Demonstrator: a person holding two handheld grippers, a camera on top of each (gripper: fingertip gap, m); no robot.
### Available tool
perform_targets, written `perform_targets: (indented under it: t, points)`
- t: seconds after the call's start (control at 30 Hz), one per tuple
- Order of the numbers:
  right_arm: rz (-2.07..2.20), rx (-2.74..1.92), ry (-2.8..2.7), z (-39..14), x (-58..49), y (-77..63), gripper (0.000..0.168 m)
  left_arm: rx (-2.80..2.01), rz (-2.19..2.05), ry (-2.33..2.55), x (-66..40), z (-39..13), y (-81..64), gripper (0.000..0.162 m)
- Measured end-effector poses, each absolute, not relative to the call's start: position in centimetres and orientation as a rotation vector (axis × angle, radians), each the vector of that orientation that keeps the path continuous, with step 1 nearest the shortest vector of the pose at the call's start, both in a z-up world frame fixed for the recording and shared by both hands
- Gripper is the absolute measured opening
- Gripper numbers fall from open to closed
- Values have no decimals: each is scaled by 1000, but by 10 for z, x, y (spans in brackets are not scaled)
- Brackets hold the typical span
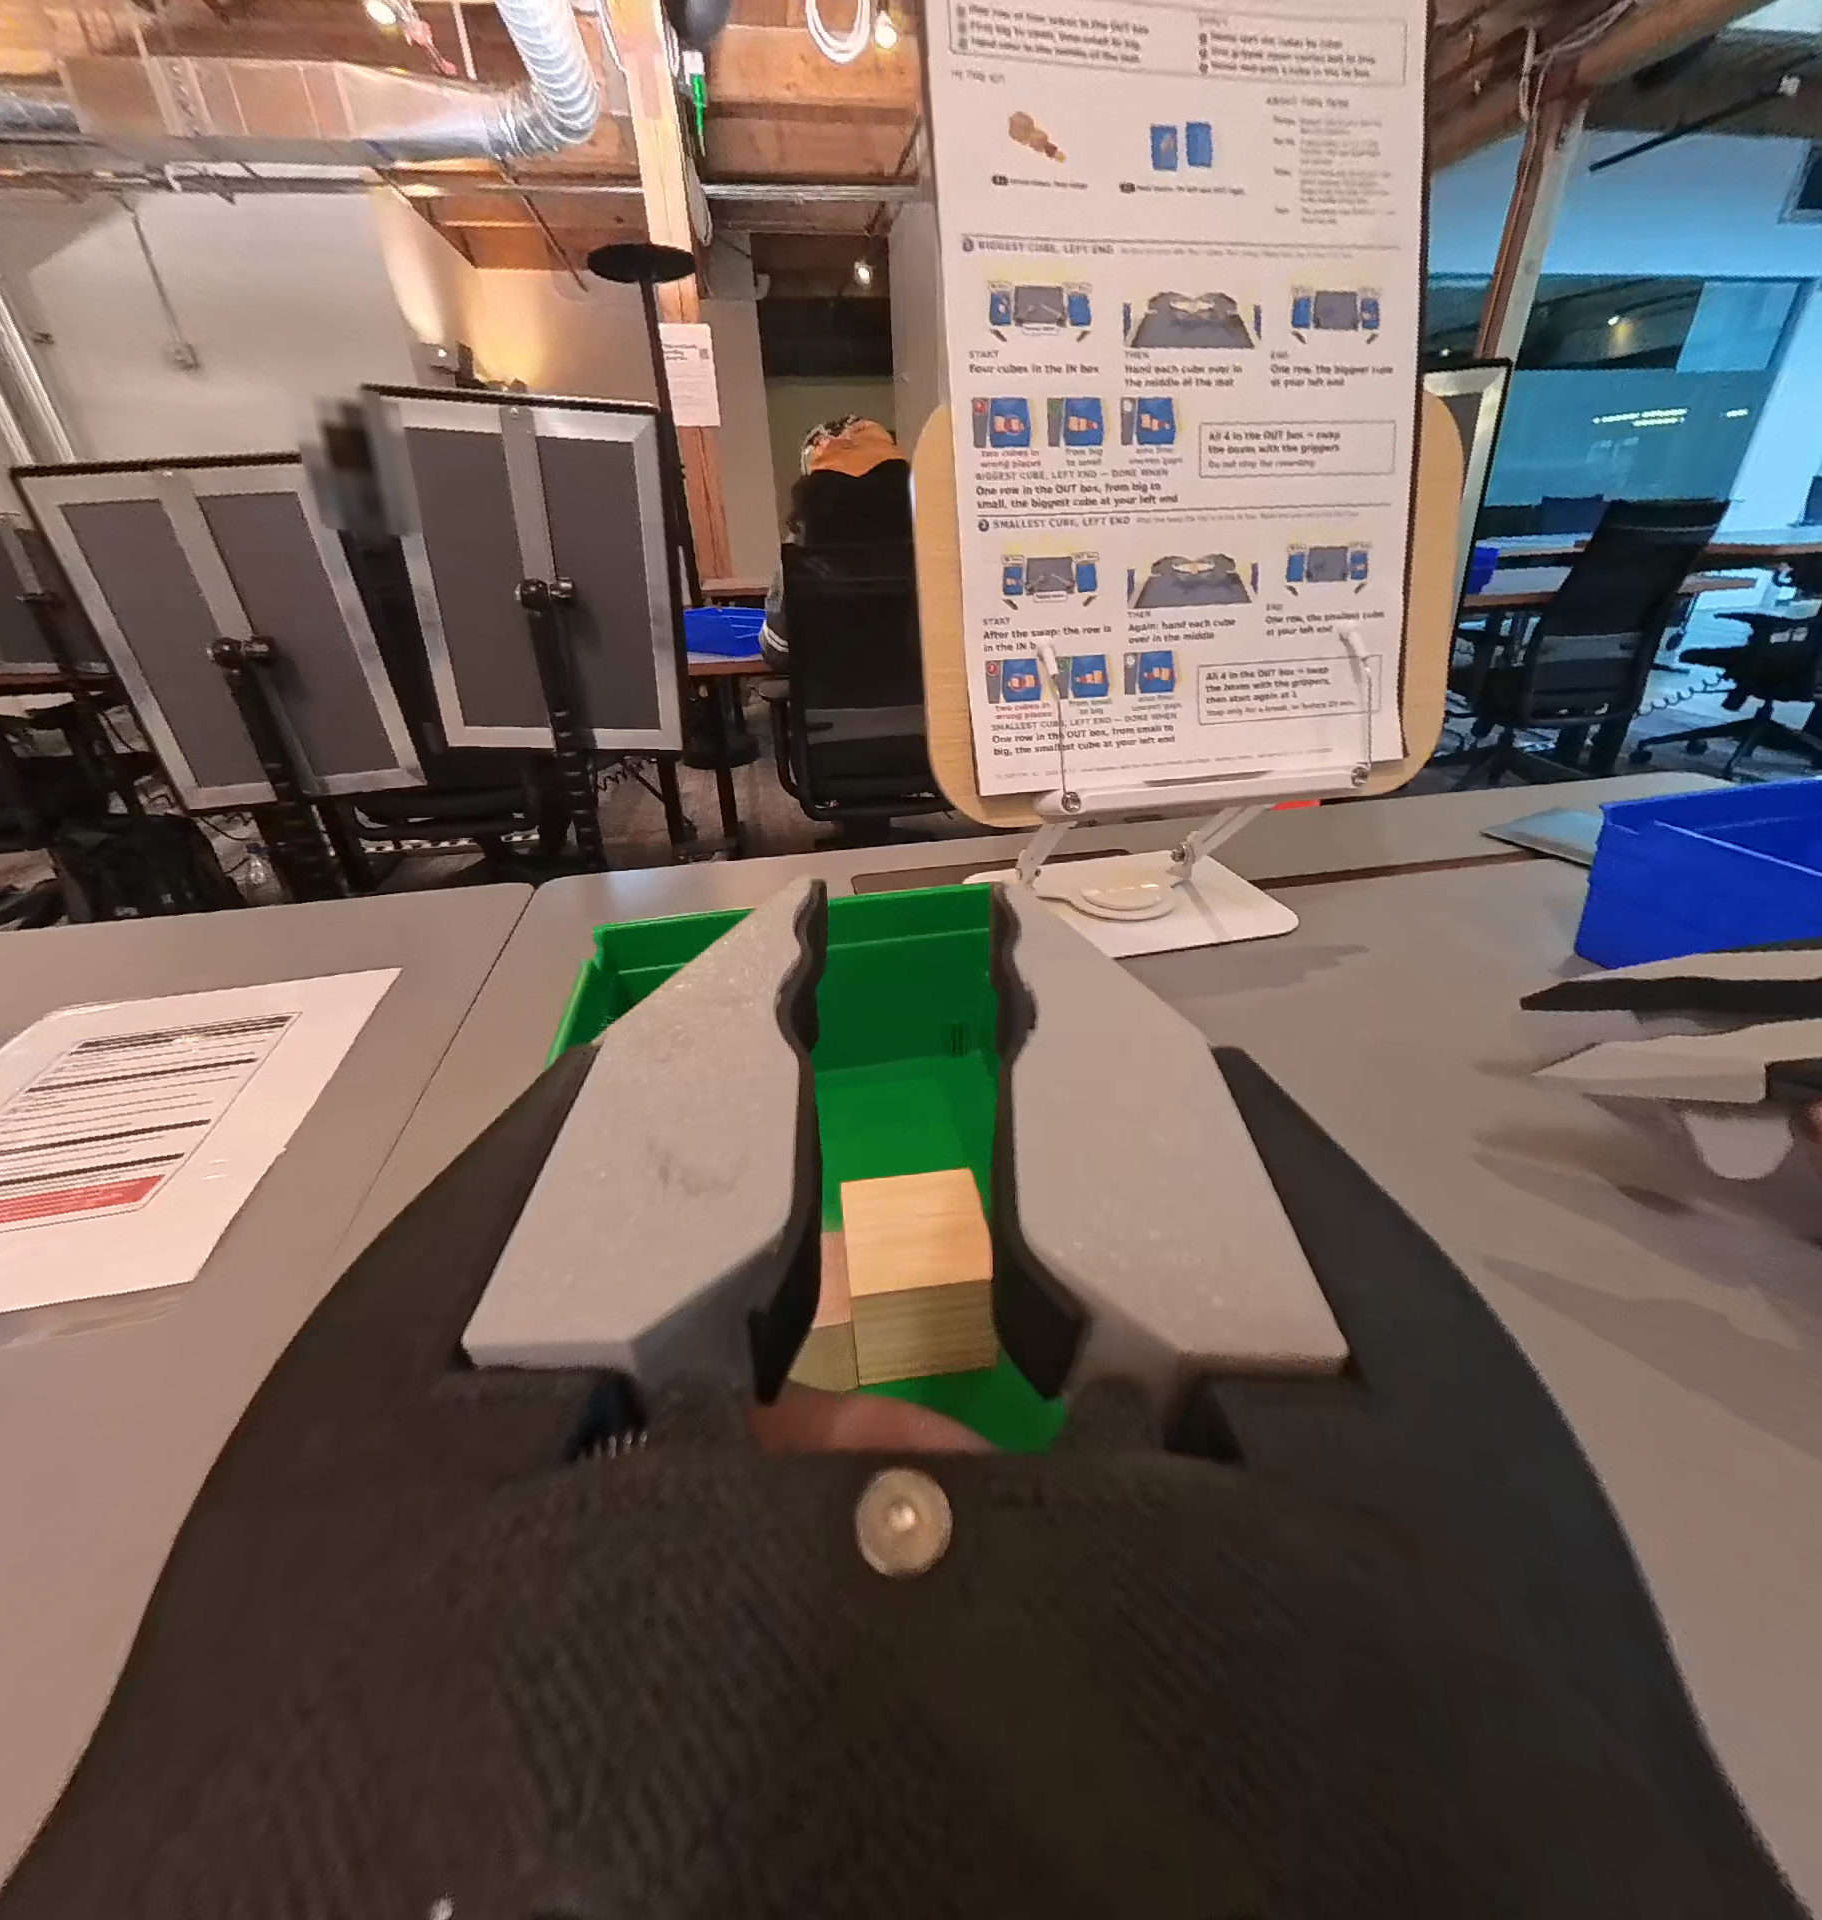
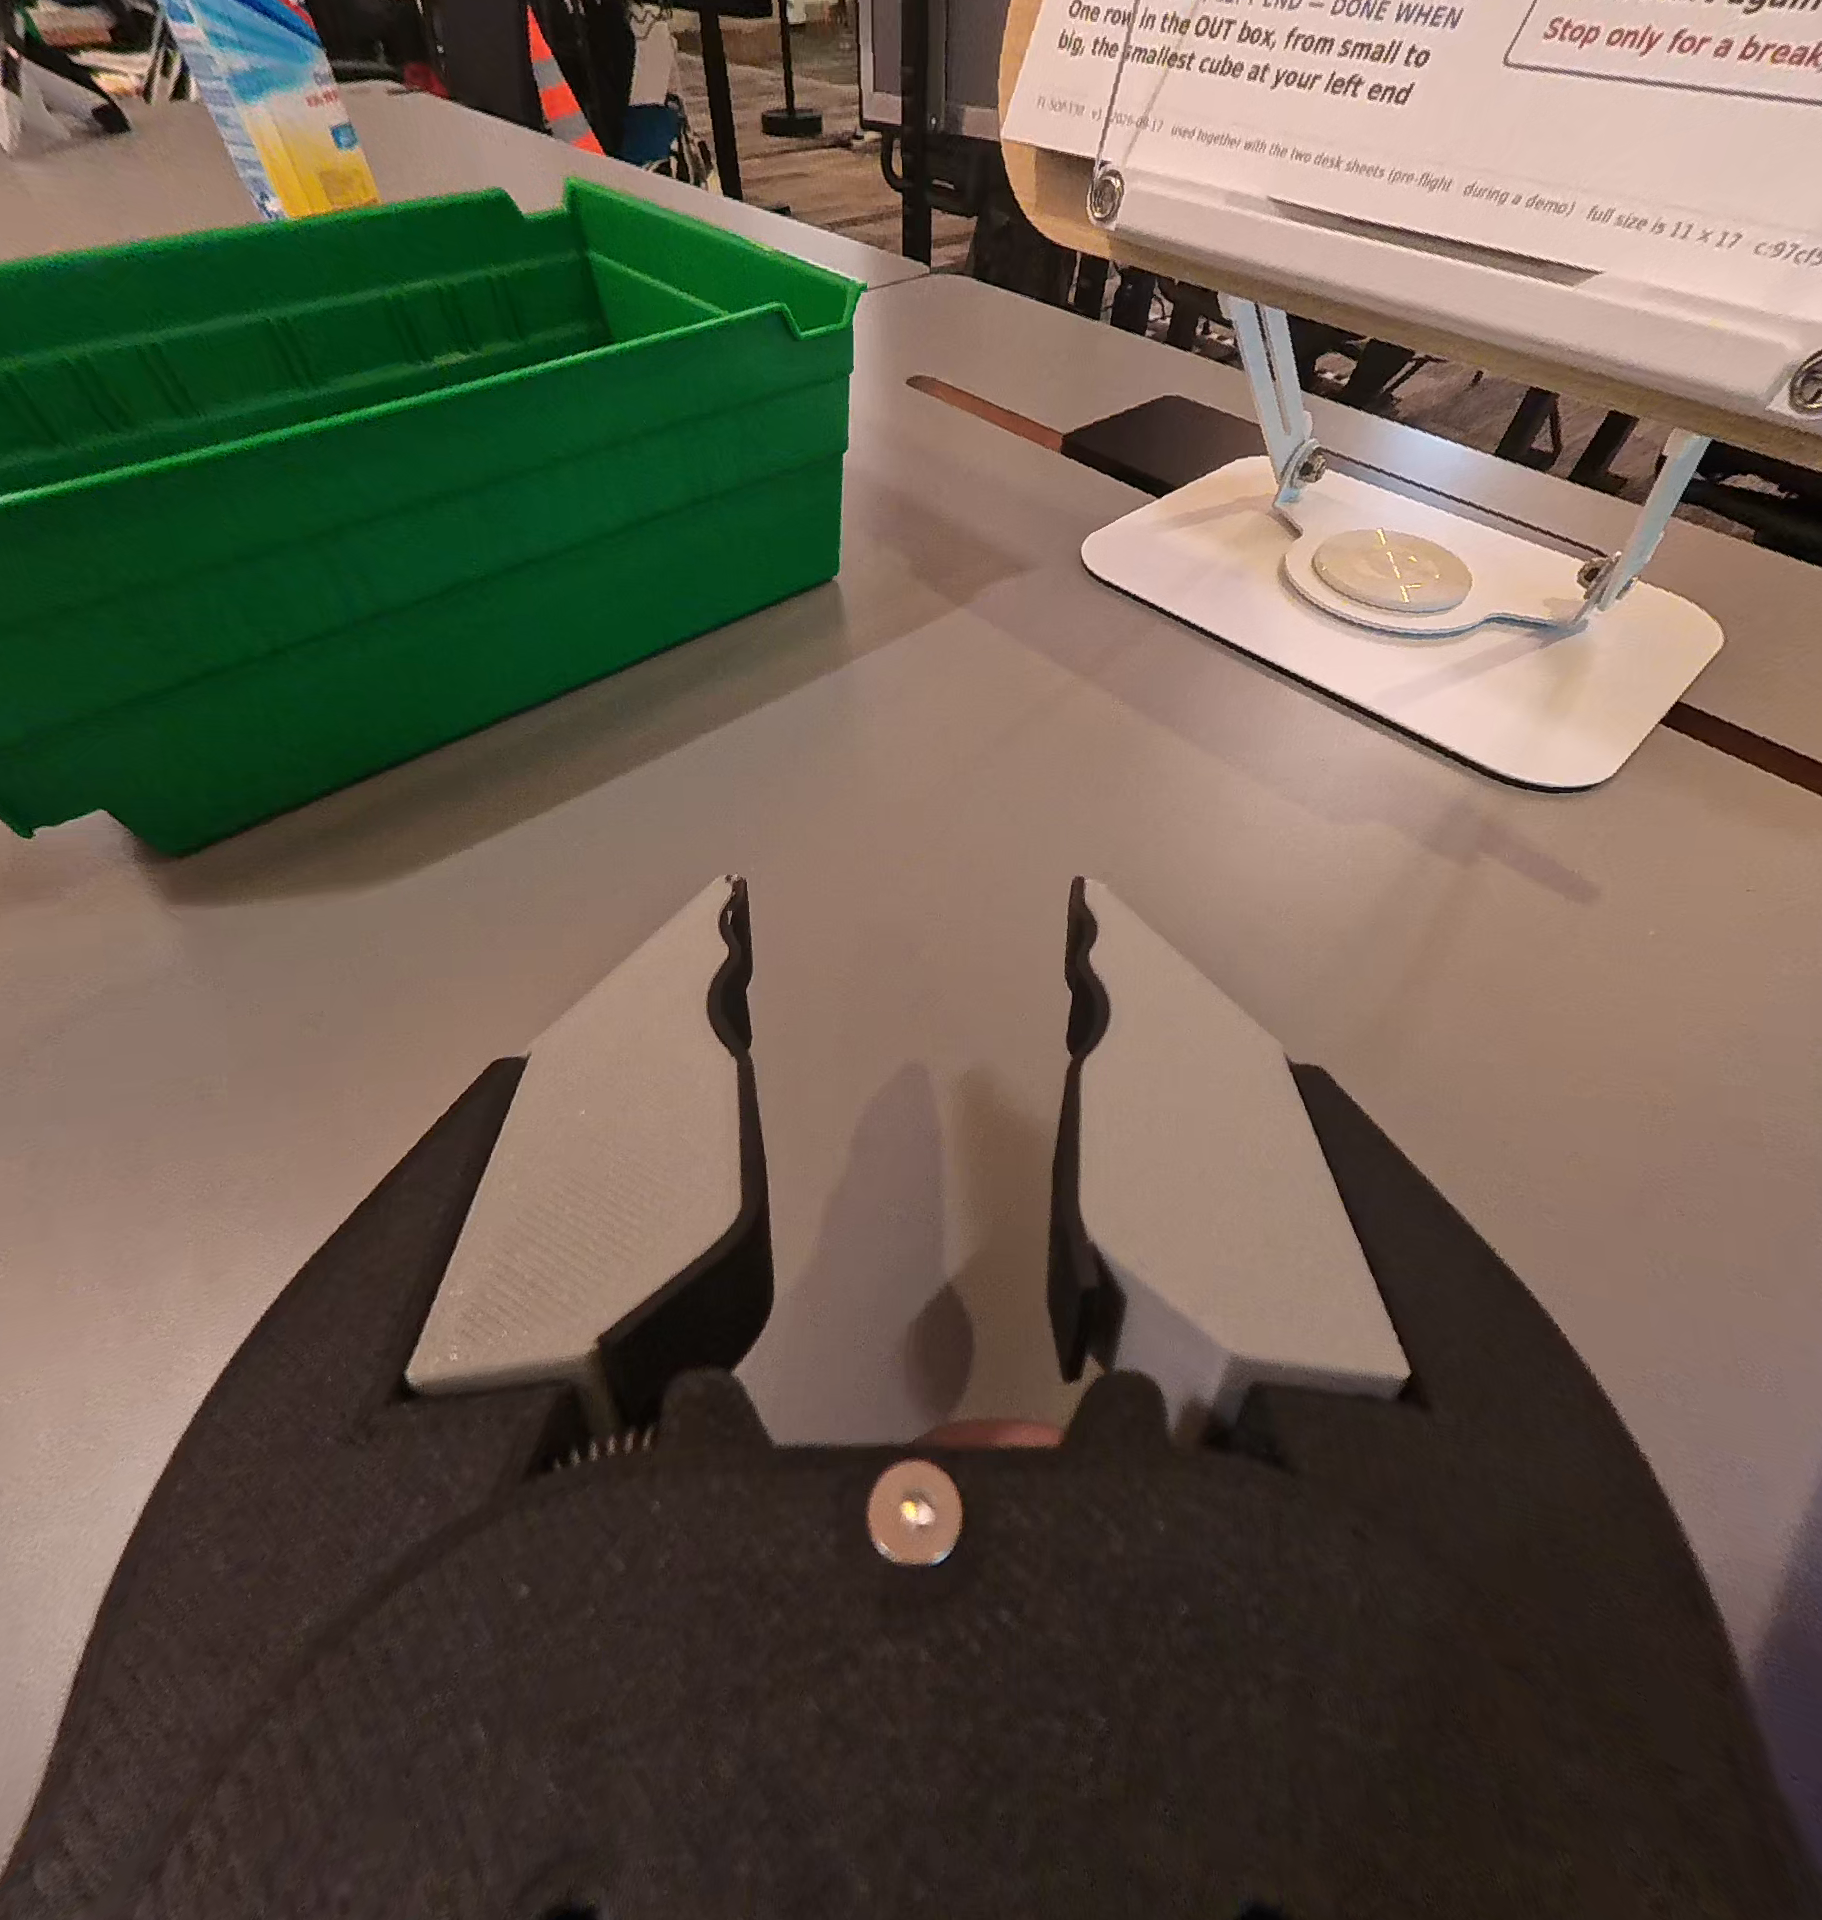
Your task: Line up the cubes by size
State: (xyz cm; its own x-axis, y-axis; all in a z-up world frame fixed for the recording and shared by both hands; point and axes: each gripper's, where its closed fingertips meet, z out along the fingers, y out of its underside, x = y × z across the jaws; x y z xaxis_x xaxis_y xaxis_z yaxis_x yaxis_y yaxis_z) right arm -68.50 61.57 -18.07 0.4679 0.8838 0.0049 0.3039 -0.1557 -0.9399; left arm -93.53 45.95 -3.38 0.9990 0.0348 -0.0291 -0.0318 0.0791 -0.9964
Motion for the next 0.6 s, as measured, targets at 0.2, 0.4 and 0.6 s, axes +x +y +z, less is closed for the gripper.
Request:
perform_targets:
  t: [0.2,0.4,0.6]
  points:
    - [700,-1707,-1044,-185,-687,615,59,-1483,50,1,-934,-32,459,28]
    - [702,-1701,-1036,-182,-685,616,58,-1502,47,47,-920,-36,466,29]
    - [698,-1684,-1041,-178,-687,613,58,-1527,60,88,-909,-42,471,29]
